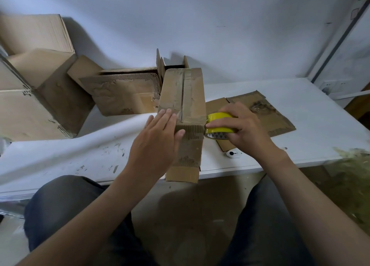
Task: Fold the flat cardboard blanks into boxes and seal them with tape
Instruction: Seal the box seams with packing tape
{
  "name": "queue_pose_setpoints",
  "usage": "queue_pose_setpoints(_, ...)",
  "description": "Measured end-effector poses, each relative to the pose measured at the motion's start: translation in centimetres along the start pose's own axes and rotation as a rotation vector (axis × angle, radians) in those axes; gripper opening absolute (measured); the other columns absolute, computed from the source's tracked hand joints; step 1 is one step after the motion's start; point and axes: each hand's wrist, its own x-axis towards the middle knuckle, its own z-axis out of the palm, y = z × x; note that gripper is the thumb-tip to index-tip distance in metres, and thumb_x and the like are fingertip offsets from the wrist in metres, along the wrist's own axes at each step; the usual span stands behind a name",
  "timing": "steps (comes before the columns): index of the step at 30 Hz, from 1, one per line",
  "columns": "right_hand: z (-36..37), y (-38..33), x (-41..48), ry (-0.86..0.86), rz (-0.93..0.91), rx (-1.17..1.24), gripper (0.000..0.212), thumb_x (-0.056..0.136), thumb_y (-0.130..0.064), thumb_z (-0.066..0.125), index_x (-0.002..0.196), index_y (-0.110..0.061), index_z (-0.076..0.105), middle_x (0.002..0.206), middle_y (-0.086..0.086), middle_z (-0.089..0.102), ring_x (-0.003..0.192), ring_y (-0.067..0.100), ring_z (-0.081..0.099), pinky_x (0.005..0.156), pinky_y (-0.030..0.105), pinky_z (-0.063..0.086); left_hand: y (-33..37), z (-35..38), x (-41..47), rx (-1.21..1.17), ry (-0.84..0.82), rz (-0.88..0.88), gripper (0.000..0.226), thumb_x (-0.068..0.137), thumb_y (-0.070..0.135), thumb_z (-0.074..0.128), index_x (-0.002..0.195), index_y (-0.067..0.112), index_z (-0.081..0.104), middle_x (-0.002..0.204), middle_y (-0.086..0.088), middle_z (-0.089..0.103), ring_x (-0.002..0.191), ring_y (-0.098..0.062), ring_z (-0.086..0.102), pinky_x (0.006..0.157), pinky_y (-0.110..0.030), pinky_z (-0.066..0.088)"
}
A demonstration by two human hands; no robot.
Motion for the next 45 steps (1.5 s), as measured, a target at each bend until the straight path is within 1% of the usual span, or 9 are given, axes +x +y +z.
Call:
queue_pose_setpoints(5,-0.7,0.1,-0.3,-0.119,0.052,-0.003,0.030,0.086,-0.022,0.066,0.114,-0.028,0.076,0.113,0.007,0.061,0.102,0.023,0.051,0.083,0.034,0.043,-0.1,0.1,0.2,0.001,-0.012,0.025,0.067,0.103,0.048,0.021,0.147,0.007,0.049,0.155,-0.011,0.045,0.148,-0.027,0.036,0.121,-0.048,0.028)
queue_pose_setpoints(11,-1.8,-2.6,1.1,-0.236,0.193,-0.077,0.044,0.098,-0.057,0.045,0.139,-0.045,0.056,0.125,-0.009,0.054,0.109,0.014,0.050,0.081,0.034,0.050,-1.1,-1.5,1.8,-0.085,0.023,0.181,0.054,0.103,0.042,0.032,0.129,0.010,0.067,0.144,-0.015,0.057,0.137,-0.033,0.050,0.115,-0.045,0.031)
queue_pose_setpoints(14,-0.8,-3.8,2.7,-0.194,0.216,-0.226,0.040,0.099,-0.061,0.039,0.124,-0.047,0.066,0.132,-0.016,0.059,0.107,0.021,0.049,0.079,0.040,0.051,-1.1,-1.6,3.0,-0.126,0.070,0.297,0.044,0.102,0.039,0.043,0.120,0.013,0.074,0.148,-0.016,0.052,0.127,-0.034,0.056,0.113,-0.042,0.031)
queue_pose_setpoints(17,0.2,-4.2,3.4,-0.197,0.174,-0.328,0.039,0.097,-0.060,0.040,0.115,-0.046,0.072,0.126,-0.024,0.066,0.114,0.025,0.051,0.086,0.042,0.048,-1.5,-1.0,3.8,-0.232,0.099,0.361,0.036,0.099,0.039,0.051,0.110,0.019,0.079,0.145,-0.012,0.056,0.128,-0.028,0.059,0.114,-0.053,0.036)
queue_pose_setpoints(23,-0.9,-3.5,3.4,-0.265,0.279,-0.301,0.044,0.085,-0.066,0.047,0.120,-0.050,0.068,0.130,-0.031,0.060,0.128,0.022,0.044,0.097,0.043,0.039,-4.5,0.1,3.9,-0.513,0.181,0.145,0.030,0.085,0.049,0.069,0.102,0.027,0.080,0.143,0.008,0.055,0.142,-0.020,0.046,0.113,-0.063,0.034)
queue_pose_setpoints(28,-0.6,-4.2,3.1,-0.334,0.358,-0.296,0.042,0.092,-0.058,0.059,0.134,-0.055,0.055,0.140,-0.038,0.048,0.128,0.015,0.041,0.092,0.034,0.042,-4.9,1.1,2.3,-0.743,0.250,0.028,0.032,0.081,0.031,0.076,0.112,0.022,0.074,0.130,0.002,0.066,0.130,-0.010,0.058,0.111,-0.041,0.047)
queue_pose_setpoints(36,-0.1,-4.6,3.0,-0.318,0.379,-0.242,0.042,0.094,-0.051,0.061,0.135,-0.055,0.054,0.139,-0.041,0.047,0.116,0.010,0.044,0.083,0.030,0.049,-2.8,1.5,-0.7,-0.856,0.413,-0.337,0.040,0.081,0.026,0.073,0.120,0.021,0.066,0.105,0.025,0.065,0.094,0.019,0.063,0.085,-0.002,0.047)
queue_pose_setpoints(42,0.2,-5.0,2.9,-0.285,0.351,-0.246,0.040,0.095,-0.047,0.063,0.135,-0.050,0.057,0.140,-0.036,0.049,0.099,0.012,0.049,0.077,0.030,0.048,-0.9,2.1,-1.6,-0.820,0.537,-0.456,0.013,0.090,0.018,0.073,0.103,0.020,0.072,0.100,0.016,0.072,0.090,0.015,0.065,0.076,-0.004,0.050)
queue_pose_setpoints(45,0.6,-5.1,2.6,-0.250,0.338,-0.263,0.041,0.096,-0.043,0.063,0.136,-0.045,0.058,0.141,-0.031,0.051,0.090,0.014,0.048,0.079,0.035,0.051,0.9,2.7,-1.9,-0.751,0.588,-0.512,0.013,0.095,0.019,0.067,0.106,0.014,0.073,0.110,0.004,0.074,0.098,0.003,0.067,0.083,-0.014,0.056)
